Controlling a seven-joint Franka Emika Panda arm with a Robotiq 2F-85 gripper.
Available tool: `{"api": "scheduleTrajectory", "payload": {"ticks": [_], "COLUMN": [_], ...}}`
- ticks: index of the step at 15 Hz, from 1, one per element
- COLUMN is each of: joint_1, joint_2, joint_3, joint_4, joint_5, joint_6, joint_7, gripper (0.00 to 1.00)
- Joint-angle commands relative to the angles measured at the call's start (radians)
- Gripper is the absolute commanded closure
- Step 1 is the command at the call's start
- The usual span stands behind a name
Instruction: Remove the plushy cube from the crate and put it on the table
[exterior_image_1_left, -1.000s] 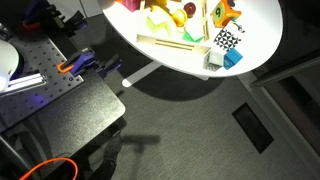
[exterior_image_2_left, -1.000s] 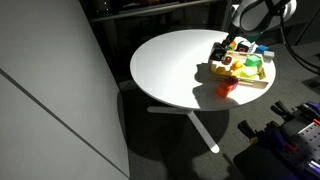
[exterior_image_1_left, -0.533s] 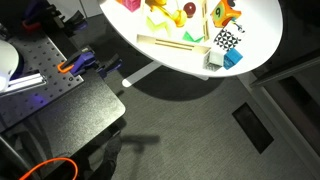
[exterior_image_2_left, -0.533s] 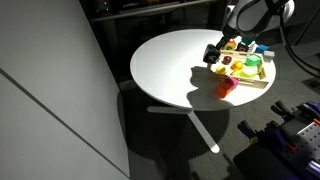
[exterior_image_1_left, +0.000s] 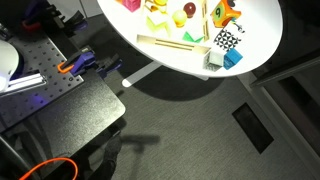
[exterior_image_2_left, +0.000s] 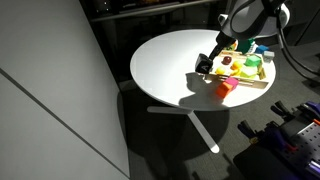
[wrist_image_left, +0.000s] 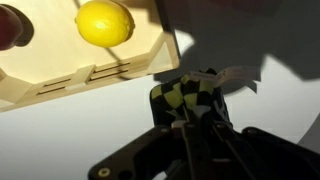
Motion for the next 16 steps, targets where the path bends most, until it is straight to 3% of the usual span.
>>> {"api": "scheduleTrajectory", "payload": {"ticks": [1,4,7,8,9,16], "joint_1": [-0.094,-0.100,-0.057,-0.045,-0.038,0.027], "joint_2": [-0.030,-0.044,-0.071,-0.078,-0.083,-0.149], "joint_3": [0.116,0.130,0.079,0.064,0.054,0.012], "joint_4": [-0.046,-0.076,-0.104,-0.110,-0.114,-0.143], "joint_5": [0.081,0.110,0.093,0.091,0.098,0.167], "joint_6": [-0.027,-0.064,-0.114,-0.130,-0.148,-0.159], "joint_7": [-0.100,-0.120,-0.093,-0.089,-0.094,-0.115], "gripper": [0.96,0.96,0.96,0.84,0.65,0.10]}}
